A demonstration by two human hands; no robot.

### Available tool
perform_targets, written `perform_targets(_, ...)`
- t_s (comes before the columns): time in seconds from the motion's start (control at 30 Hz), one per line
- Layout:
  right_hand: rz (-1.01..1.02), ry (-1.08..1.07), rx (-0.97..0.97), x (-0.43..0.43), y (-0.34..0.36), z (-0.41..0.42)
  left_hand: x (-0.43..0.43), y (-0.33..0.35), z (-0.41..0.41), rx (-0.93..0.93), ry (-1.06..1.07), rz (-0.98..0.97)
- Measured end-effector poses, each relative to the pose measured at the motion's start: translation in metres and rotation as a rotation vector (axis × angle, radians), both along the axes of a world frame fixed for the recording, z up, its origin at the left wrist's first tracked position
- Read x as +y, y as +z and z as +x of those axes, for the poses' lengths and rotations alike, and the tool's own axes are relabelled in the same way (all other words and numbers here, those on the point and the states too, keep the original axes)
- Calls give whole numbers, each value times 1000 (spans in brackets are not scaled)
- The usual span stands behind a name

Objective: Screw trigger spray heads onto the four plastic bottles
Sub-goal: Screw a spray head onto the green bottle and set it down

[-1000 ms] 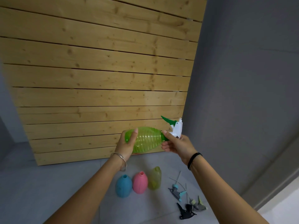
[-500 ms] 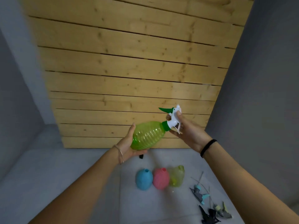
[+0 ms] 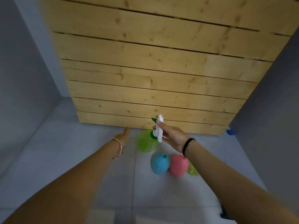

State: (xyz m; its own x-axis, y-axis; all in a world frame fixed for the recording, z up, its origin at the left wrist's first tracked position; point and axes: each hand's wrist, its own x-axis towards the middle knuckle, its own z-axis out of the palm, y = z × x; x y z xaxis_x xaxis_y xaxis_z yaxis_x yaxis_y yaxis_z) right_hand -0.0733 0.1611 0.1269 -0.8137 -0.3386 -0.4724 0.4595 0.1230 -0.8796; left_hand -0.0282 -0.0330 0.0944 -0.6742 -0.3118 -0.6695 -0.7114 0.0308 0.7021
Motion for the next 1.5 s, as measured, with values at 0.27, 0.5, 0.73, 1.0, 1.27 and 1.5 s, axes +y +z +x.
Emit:
perform_targets(0.27, 219, -58, -145, -21, -101, 5, -4, -26, -14, -56, 76, 172)
perform_targets(0.5, 276, -23, -156, -35, -137, 8, -6, -41, -4, -136, 29, 194)
perform_targets(0.73, 312, -62, -174, -41, -149, 3, -2, -44, -2, -175, -71, 154)
perform_targets(1.0, 376, -65, -125, -44, -151, -3, -1, -40, 1, -184, -94, 114)
perform_targets(1.27, 447, 28, -109, -37, -150, -5, 9, -43, 1, -212, -195, 21)
perform_targets(1.5, 517, 107, -78, -35, -144, -8, 24, -53, -7, -249, -355, -134)
